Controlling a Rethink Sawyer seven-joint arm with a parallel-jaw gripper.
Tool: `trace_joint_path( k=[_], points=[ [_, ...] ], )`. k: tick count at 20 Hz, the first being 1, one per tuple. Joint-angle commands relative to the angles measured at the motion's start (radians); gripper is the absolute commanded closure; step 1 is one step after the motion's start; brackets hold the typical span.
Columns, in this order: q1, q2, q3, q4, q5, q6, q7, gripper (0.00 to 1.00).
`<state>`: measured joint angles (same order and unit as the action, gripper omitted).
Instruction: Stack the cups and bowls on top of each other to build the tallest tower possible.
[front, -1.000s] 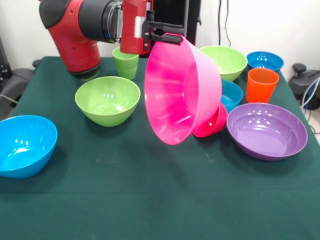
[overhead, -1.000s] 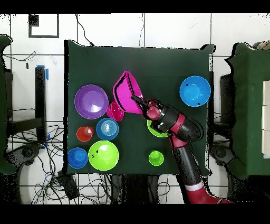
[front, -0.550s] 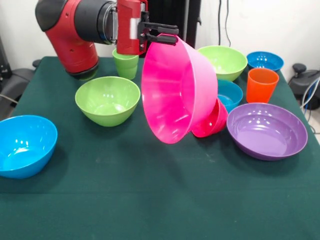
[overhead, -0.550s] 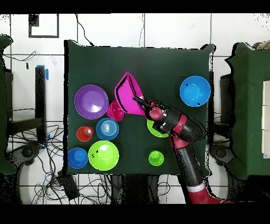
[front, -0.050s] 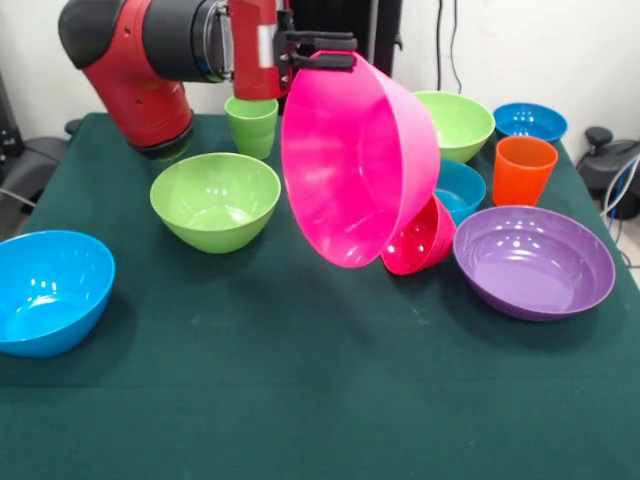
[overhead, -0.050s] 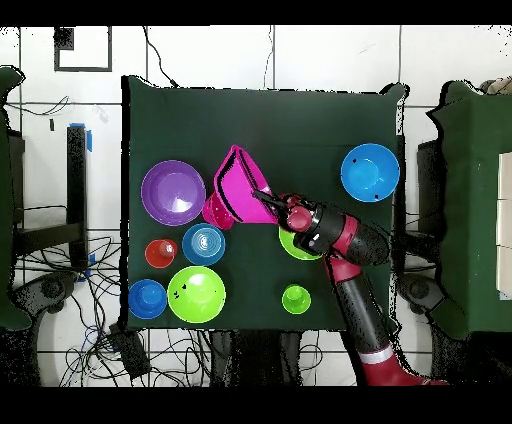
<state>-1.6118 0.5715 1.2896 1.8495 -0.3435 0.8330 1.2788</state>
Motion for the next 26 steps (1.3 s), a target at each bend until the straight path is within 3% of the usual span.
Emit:
trace_joint_path(
  k=[1, 15, 26],
  points=[
    [0.105, -0.040, -0.090, -0.125, 0.123, 0.217, -0.074, 1.00],
    [0.175, -0.020, -0.065, -0.207, 0.211, 0.399, -0.158, 1.00],
    [0.203, 0.009, -0.052, -0.234, 0.232, 0.448, -0.197, 1.00]
  ],
)
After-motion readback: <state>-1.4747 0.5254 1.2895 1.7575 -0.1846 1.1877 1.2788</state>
